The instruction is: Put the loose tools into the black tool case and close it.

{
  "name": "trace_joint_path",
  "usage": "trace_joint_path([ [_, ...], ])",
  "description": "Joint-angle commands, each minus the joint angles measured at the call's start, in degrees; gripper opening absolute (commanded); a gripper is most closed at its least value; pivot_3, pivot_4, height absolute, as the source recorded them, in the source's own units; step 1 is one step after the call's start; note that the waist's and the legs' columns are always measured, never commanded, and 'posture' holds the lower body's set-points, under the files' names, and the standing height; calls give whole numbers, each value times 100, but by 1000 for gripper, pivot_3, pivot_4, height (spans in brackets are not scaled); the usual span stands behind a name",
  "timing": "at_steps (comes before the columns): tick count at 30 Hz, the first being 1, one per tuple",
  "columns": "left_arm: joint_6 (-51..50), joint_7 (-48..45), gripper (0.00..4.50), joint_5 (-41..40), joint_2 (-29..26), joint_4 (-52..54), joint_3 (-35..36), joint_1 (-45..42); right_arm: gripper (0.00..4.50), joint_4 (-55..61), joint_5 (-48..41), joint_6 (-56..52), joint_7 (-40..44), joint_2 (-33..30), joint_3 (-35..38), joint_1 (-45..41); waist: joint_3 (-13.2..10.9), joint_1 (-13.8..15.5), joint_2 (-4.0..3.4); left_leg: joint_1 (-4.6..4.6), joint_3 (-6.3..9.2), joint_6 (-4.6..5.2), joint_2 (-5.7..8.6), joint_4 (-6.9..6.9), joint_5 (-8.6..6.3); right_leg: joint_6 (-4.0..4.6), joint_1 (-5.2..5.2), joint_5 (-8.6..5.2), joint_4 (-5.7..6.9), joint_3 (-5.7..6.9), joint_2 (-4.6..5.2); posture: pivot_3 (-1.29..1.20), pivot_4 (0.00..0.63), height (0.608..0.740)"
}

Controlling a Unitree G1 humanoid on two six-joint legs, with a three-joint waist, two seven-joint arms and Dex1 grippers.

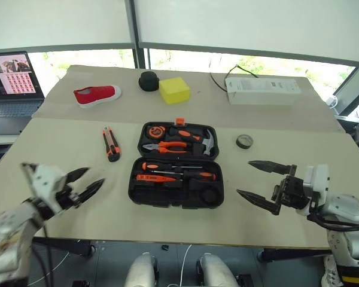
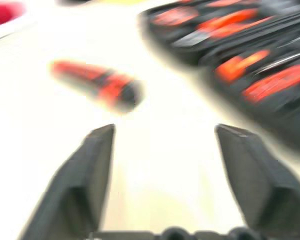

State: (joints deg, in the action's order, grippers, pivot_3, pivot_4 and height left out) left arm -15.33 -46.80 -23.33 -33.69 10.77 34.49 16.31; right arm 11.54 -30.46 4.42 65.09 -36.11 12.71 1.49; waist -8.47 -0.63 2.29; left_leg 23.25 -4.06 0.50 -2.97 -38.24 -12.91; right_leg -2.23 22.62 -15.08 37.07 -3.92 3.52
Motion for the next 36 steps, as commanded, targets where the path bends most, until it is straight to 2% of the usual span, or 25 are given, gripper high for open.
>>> trace_joint_path([
  [1,-372,588,4395,-149,132,175,779,561,4500,-231,-132,3,101,-115,272,191,0,12,5,-1,0,0,0,0,0,0,-1,0,-2,1,1,0,150,740],
  [4,-831,1018,4395,-450,211,528,806,465,4500,-353,-170,60,151,-134,314,195,-2,89,6,-4,3,0,1,0,0,5,-6,-3,-5,11,5,0,150,740],
  [8,-2040,1890,4395,-430,-4,1130,282,-139,4500,-244,-155,197,74,-9,249,-3,-2,126,6,-7,3,-7,-1,0,1,18,-8,-8,-4,13,5,0,150,740],
  [12,-3419,2906,4395,-843,116,1546,-87,-1437,4500,20,-482,-152,-70,67,229,-279,-1,113,8,-9,6,-4,5,-2,10,7,-14,1,2,12,-5,0,150,740],
  [15,-4368,3891,4395,-800,469,1357,-366,-2639,4500,197,-880,-611,-214,48,264,-492,-2,65,9,-9,13,-5,7,-1,10,6,-16,2,3,11,-7,0,150,740],
  [17,-4612,4277,4395,-725,761,1035,-523,-3299,4500,184,-870,-658,-205,29,234,-578,-2,54,10,-6,20,-6,9,1,10,5,-15,3,3,12,-9,0,150,740],
  [22,-4221,4695,4395,-40,1143,-334,-1393,-4504,4500,21,-723,-663,-101,61,121,-711,-5,47,14,-1,25,-7,18,2,9,4,-15,4,2,15,-11,0,150,740],
  [28,-3845,4980,4395,686,1295,-1666,-2042,-5172,4500,-16,-709,-672,-56,35,102,-736,-7,7,17,5,27,-9,21,3,8,3,-11,4,-4,14,-11,0,150,740],
  [36,-3114,5255,4395,987,1746,-2693,-2025,-5576,4500,-14,-686,-657,-40,64,63,-708,-8,7,19,12,29,-10,22,3,7,1,-9,4,-6,16,-9,0,150,740],
])
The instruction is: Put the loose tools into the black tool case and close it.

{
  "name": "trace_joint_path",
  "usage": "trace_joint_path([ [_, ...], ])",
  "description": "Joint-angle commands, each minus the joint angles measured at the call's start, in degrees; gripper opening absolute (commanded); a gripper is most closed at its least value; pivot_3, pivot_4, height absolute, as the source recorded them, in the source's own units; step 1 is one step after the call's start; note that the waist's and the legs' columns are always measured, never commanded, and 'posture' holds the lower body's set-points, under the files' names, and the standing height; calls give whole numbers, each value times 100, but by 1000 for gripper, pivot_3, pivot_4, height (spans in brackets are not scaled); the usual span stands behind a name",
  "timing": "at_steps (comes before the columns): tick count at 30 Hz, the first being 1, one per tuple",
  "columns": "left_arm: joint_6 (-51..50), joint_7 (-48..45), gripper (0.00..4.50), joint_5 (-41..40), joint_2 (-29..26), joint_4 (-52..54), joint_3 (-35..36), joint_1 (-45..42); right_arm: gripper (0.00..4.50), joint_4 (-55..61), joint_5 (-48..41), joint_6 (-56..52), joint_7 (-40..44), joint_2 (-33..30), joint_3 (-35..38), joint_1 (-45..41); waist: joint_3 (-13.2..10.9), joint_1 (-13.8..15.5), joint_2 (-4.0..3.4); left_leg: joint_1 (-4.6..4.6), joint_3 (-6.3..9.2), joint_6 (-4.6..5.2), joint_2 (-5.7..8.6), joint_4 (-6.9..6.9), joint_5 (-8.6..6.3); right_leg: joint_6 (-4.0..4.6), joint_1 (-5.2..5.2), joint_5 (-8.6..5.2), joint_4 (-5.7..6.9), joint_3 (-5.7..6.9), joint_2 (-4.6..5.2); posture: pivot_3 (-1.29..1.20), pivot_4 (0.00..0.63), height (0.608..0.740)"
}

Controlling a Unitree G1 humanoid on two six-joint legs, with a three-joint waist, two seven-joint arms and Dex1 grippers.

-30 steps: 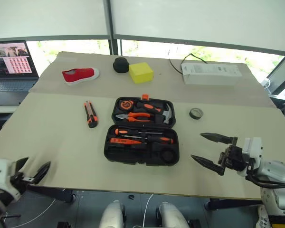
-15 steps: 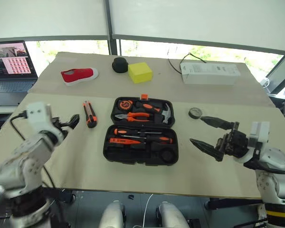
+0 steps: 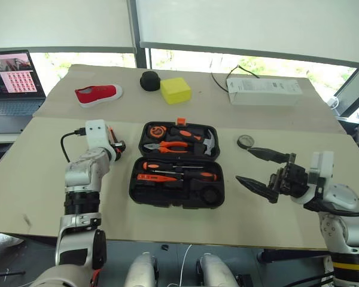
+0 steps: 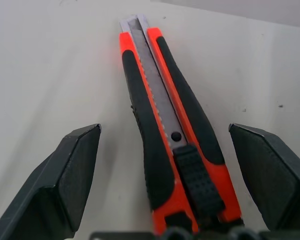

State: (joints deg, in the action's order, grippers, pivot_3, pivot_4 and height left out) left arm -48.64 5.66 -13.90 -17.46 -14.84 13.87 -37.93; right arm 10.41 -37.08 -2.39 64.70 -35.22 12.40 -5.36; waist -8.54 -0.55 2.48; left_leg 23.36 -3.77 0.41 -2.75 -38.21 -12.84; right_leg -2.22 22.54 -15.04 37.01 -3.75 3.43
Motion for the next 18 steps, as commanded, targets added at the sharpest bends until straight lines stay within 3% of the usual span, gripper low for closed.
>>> trace_joint_path([
  [1,271,4,4395,68,168,-213,27,-165,4500,93,-22,20,9,-28,85,-25,0,2,0,0,0,0,0,0,0,0,0,0,0,0,0,0,150,740],
  [5,411,-21,3544,54,213,-409,136,-199,4500,67,-11,8,37,-39,62,-39,0,10,-1,-4,-1,0,0,0,0,0,-2,0,3,0,0,0,150,740],
  [6,400,-43,3019,42,199,-397,156,-184,4500,71,-10,6,39,-36,62,-36,0,19,-1,-5,-1,0,1,0,0,0,-3,0,3,0,0,0,150,740],
  [10,887,-449,1745,5,6,67,219,201,4500,79,17,17,53,-34,56,24,0,29,-1,-4,-2,0,2,0,0,-2,-3,1,1,0,1,0,150,740],
  [14,1554,-2035,1743,-552,-546,974,361,897,4500,175,25,18,20,-82,134,164,-1,-19,2,3,-4,-5,-4,6,-3,-1,9,1,1,-3,0,0,150,740],
  [18,2361,-4690,1743,-1266,-1598,1755,222,1682,4500,282,-4,2,67,-228,294,432,-3,-23,-1,32,-10,-13,-9,14,-1,7,51,1,9,-6,-2,0,150,740],
])
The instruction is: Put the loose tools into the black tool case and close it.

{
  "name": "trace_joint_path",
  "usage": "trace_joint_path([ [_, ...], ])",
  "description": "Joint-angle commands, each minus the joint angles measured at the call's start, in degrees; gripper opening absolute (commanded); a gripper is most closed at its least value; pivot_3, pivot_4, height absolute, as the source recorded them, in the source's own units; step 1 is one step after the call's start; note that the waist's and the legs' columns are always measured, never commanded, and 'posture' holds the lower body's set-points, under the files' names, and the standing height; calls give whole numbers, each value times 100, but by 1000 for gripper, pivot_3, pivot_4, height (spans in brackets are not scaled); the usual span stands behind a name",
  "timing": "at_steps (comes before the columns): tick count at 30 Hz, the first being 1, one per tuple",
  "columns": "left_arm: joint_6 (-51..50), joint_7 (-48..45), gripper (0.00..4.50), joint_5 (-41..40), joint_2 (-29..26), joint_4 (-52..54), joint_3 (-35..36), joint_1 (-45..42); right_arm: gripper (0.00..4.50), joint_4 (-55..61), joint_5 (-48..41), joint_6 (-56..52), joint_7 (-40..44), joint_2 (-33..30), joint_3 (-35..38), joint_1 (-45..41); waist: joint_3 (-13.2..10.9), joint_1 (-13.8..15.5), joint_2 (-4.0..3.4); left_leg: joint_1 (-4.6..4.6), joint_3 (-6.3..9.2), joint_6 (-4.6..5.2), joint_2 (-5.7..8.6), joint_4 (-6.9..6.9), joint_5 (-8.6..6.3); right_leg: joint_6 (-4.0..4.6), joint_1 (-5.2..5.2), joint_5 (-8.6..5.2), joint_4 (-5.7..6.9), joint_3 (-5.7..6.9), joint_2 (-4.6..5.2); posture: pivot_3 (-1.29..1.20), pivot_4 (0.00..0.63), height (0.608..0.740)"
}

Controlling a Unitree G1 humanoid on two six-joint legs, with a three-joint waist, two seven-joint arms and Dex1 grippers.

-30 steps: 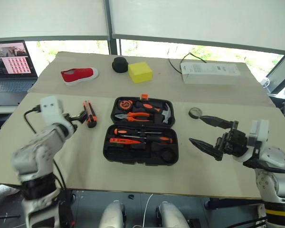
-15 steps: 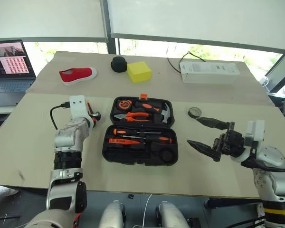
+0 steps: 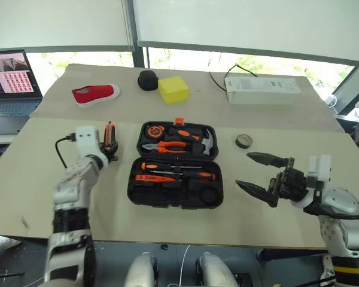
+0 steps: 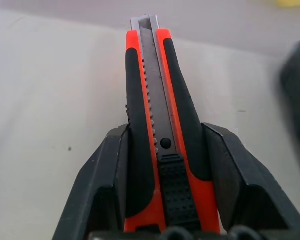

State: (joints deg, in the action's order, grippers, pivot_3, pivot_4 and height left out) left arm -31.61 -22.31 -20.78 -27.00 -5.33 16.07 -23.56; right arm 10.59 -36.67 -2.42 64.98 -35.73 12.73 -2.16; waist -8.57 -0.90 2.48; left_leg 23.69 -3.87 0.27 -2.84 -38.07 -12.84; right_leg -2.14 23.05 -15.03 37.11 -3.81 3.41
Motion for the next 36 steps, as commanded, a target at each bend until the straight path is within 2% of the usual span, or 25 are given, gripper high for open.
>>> trace_joint_path([
  [1,835,-2738,1743,-811,-935,1023,-82,461,4500,300,-48,2,86,-250,309,229,-1,16,-3,6,0,-2,1,0,2,0,6,0,1,2,1,0,150,740],
  [2,945,-3780,1743,-929,-1444,1306,-398,693,4500,368,-58,-36,213,-398,394,458,0,38,-5,6,-6,-2,1,0,2,1,3,0,-2,2,2,0,150,740],
  [4,1414,-5240,1743,-756,-2213,1611,-1082,900,4500,517,-137,-152,366,-608,545,825,-2,93,-10,13,-34,-1,3,1,2,2,6,-2,-10,7,6,0,150,740],
  [5,1607,-5600,1743,-648,-2437,1658,-1318,922,4500,586,-187,-200,388,-674,589,947,-1,128,-13,7,-41,2,2,1,-2,3,0,-4,-14,11,8,0,150,740],
  [7,1606,-5901,1743,-497,-2549,1719,-1809,679,4500,703,-184,-213,415,-743,625,1139,-1,158,-16,6,-54,4,1,1,-2,4,-1,-7,-19,9,11,0,150,740],
  [10,1548,-6004,1743,-163,-2464,1646,-2392,231,4500,863,-184,-242,350,-722,638,1271,-2,156,-14,6,-59,12,-3,0,4,5,-1,-9,-15,3,1,0,150,740],
  [16,1971,-5575,1743,1080,-1793,959,-3386,-666,4500,1286,-235,-390,85,-609,625,1475,-1,153,-15,10,-55,17,1,-2,8,0,4,-10,-10,-7,-9,0,150,740],
  [23,2000,-5670,1743,1377,-1696,882,-3645,-755,4500,1492,-270,-470,-102,-559,706,1609,-2,120,-13,15,-50,18,1,-4,8,-3,8,-10,-9,-8,-9,0,150,740],
  [27,1694,-5590,1743,1590,-1706,978,-3763,-774,4500,1556,-256,-489,-190,-540,669,1616,-2,126,-13,12,-50,18,1,-5,8,-4,6,-11,-8,-8,-8,0,150,740],
  [31,1222,-5610,1743,1478,-1687,1139,-3750,-737,4500,1547,-240,-516,-262,-531,614,1536,-2,129,-13,12,-49,18,1,-5,8,-4,5,-11,-8,-8,-9,0,150,740],
  [33,1195,-5522,2746,1319,-1539,1145,-3623,-718,4500,1518,-221,-526,-279,-525,577,1485,-2,129,-14,11,-50,18,1,-6,8,-4,5,-11,-7,-8,-9,0,150,740],
  [34,1236,-5471,2942,1166,-1428,1142,-3501,-705,4500,1512,-214,-530,-286,-519,563,1468,-1,131,-15,11,-49,18,1,-6,8,-4,5,-11,-7,-8,-9,0,150,740],
  [36,1368,-5424,3720,764,-1188,1131,-3159,-681,4500,1503,-206,-544,-300,-512,538,1432,-2,138,-14,12,-48,18,1,-7,8,-4,5,-11,-7,-8,-8,0,150,740],
])
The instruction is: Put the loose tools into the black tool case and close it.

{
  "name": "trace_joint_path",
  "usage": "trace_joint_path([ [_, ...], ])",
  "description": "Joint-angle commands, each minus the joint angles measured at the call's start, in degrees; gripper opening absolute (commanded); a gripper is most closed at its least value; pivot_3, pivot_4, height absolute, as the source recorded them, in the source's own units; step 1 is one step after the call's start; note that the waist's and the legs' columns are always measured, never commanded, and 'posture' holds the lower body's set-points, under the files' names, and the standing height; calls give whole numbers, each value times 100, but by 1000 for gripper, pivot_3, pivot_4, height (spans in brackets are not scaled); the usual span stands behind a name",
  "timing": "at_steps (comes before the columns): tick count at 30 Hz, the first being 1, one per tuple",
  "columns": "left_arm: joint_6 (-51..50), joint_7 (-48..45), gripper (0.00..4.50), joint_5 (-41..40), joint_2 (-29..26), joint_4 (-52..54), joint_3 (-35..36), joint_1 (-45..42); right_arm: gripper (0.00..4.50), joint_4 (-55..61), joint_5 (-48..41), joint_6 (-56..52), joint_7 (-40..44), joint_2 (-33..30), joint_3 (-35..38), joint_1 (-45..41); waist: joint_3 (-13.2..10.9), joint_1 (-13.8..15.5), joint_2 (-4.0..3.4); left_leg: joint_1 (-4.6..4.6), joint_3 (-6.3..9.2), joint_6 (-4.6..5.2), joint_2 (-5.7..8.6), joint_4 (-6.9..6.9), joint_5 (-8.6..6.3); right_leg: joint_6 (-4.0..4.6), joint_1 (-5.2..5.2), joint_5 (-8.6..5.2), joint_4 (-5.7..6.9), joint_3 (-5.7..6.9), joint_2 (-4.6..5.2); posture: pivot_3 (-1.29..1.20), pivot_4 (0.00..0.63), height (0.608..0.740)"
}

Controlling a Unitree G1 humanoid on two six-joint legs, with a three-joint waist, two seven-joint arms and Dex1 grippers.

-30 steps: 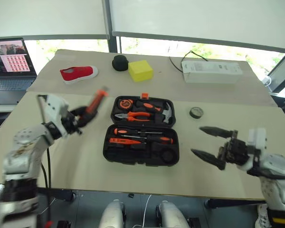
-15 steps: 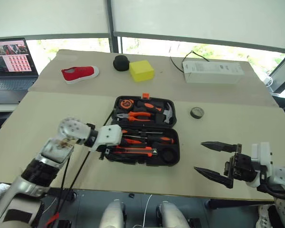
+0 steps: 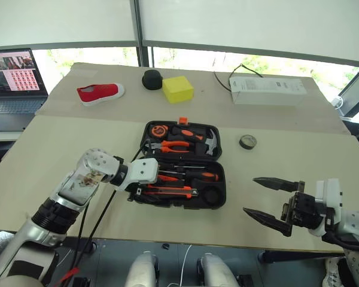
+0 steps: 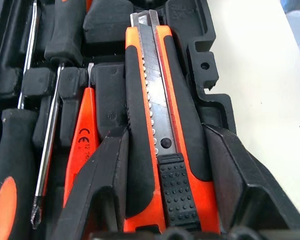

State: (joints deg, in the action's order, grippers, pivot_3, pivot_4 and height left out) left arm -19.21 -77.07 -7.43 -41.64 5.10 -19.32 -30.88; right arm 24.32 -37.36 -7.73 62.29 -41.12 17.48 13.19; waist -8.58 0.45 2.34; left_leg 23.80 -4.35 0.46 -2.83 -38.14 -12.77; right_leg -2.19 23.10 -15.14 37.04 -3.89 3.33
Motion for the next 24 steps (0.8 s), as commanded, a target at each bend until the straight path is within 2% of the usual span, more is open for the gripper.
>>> trace_joint_path([
  [1,137,59,4099,-784,373,70,569,56,4500,123,-135,-19,-30,32,55,-116,0,4,0,1,1,0,0,-3,0,0,0,0,0,0,0,0,150,740],
  [7,500,-43,4099,-1486,509,-205,1385,90,4500,36,-103,-6,-12,61,47,-130,0,-5,0,2,7,0,-1,-9,0,0,0,0,6,3,-1,0,150,740],
  [12,1034,-301,2760,-1338,332,-454,1403,436,4500,-68,-45,41,-58,165,9,-179,0,-6,0,1,7,0,0,-10,0,0,-1,0,6,3,-1,0,150,740],
  [19,1714,197,94,-788,767,-694,1016,847,4500,-226,101,151,-66,327,-123,-258,0,38,0,2,4,0,0,-17,0,-1,-6,1,6,5,2,0,150,740],
  [24,2019,631,94,-144,959,-1105,647,841,4500,-240,135,145,-68,366,-174,-329,1,20,-1,2,5,0,0,-23,0,-4,-7,3,7,5,0,0,150,740],
])
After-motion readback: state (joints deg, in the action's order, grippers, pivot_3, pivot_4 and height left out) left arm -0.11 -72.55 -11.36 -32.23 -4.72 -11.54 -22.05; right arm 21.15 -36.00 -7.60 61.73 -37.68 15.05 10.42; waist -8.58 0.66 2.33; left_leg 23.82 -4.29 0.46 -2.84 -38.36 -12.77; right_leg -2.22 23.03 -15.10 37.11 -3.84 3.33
